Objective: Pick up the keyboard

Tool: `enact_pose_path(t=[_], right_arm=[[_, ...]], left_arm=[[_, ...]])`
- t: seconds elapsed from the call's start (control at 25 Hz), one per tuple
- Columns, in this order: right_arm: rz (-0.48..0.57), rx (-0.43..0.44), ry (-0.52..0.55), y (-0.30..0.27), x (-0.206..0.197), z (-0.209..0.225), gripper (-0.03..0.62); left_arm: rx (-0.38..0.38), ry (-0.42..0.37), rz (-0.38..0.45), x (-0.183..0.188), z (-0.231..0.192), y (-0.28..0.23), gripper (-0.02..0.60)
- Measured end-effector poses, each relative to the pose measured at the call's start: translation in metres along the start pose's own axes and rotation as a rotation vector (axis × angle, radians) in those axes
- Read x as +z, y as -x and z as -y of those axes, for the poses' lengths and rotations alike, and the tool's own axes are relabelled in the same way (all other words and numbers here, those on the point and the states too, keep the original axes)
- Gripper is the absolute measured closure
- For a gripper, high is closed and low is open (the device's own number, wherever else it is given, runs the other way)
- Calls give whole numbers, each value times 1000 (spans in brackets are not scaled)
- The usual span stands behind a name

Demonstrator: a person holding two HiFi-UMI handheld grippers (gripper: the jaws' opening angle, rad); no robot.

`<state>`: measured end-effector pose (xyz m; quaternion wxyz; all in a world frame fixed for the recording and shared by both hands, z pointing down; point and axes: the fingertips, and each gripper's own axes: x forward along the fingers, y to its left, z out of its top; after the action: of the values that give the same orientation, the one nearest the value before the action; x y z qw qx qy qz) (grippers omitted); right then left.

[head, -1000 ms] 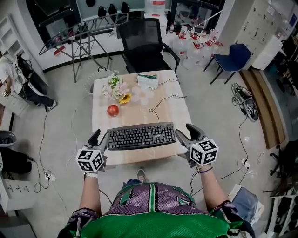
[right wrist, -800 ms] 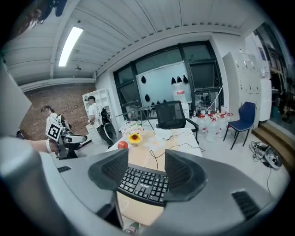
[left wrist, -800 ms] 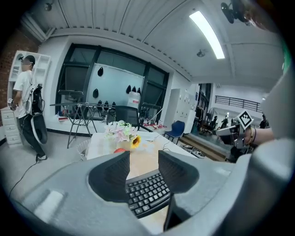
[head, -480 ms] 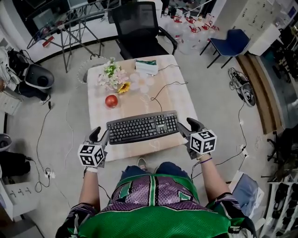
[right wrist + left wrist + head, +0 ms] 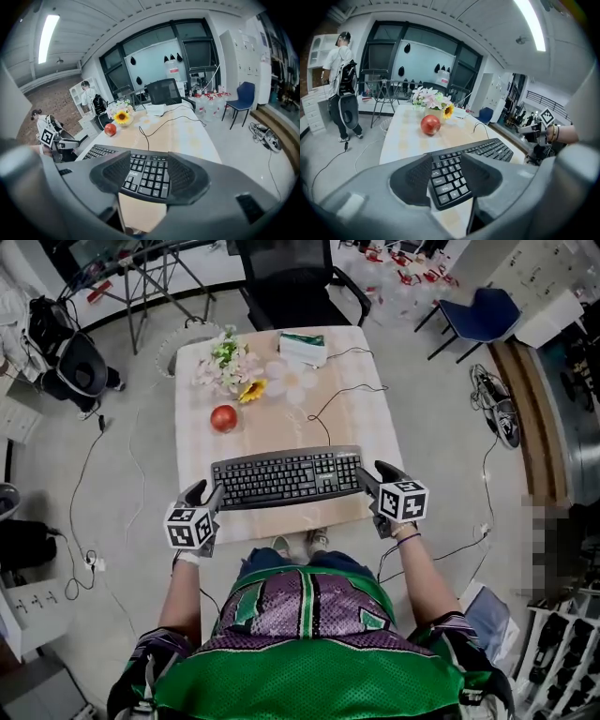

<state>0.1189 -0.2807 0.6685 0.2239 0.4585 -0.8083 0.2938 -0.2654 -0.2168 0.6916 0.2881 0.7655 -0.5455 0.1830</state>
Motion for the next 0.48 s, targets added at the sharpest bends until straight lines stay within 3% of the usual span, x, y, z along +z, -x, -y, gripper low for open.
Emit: enact_pose_path(t=[0.2,0.48], right_arm=[[-61,3,-87,-33,-23,20,359],[-153,-19,-133,-66,-46,54,359]], left_arm=[[27,65,-56,-21,-15,-20,393],[58,56,-137,-36,-30,-39,363]])
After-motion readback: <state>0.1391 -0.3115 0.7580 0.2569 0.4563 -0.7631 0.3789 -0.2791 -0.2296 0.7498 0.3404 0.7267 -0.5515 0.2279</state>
